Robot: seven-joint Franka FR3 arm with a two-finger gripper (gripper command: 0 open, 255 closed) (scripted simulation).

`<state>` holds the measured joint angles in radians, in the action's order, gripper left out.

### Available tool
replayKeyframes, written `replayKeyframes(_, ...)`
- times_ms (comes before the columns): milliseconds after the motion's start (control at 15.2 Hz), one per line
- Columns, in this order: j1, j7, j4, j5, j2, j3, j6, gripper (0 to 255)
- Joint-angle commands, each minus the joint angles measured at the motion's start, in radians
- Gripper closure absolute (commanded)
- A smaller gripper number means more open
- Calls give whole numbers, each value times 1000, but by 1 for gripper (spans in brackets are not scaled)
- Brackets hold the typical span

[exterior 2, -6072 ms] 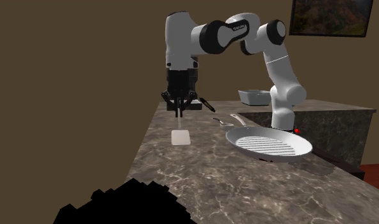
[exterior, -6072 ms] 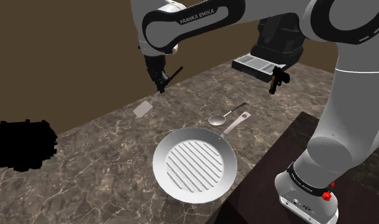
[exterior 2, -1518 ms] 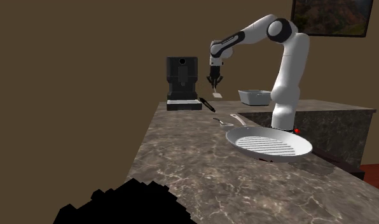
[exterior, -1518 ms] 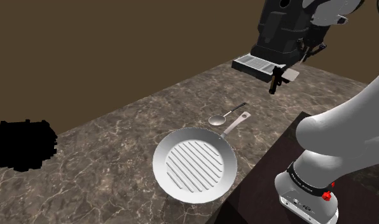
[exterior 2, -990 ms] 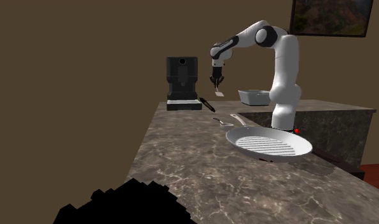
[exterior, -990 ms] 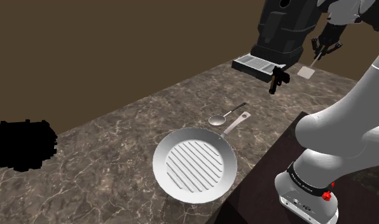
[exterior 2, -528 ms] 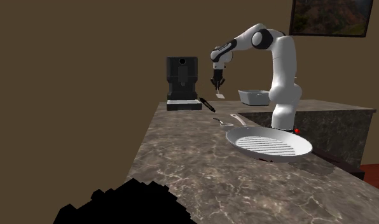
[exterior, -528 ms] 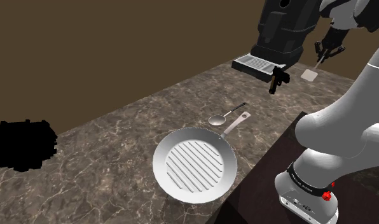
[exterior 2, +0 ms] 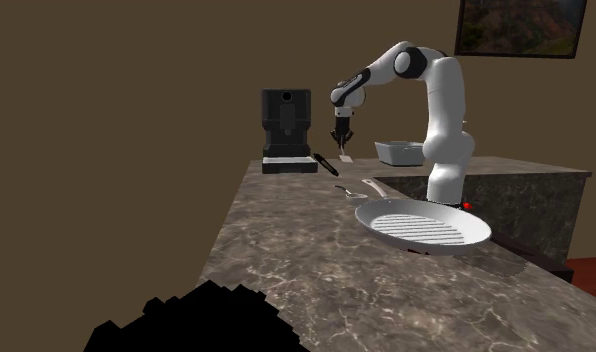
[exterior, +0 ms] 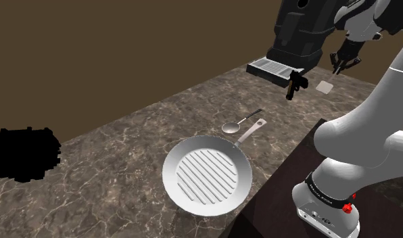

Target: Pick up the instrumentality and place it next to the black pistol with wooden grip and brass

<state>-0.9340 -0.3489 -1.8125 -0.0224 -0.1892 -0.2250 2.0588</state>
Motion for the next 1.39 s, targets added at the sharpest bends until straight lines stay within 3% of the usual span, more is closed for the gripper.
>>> replayKeyframes(0, 0, 1, -16, -2, -8, 1, 25, 255)
replayKeyframes(990, -6, 14, -120, -27, -94, 8, 212, 255)
replayKeyframes(1320, -6, 14, -120, -27, -94, 8, 212, 255)
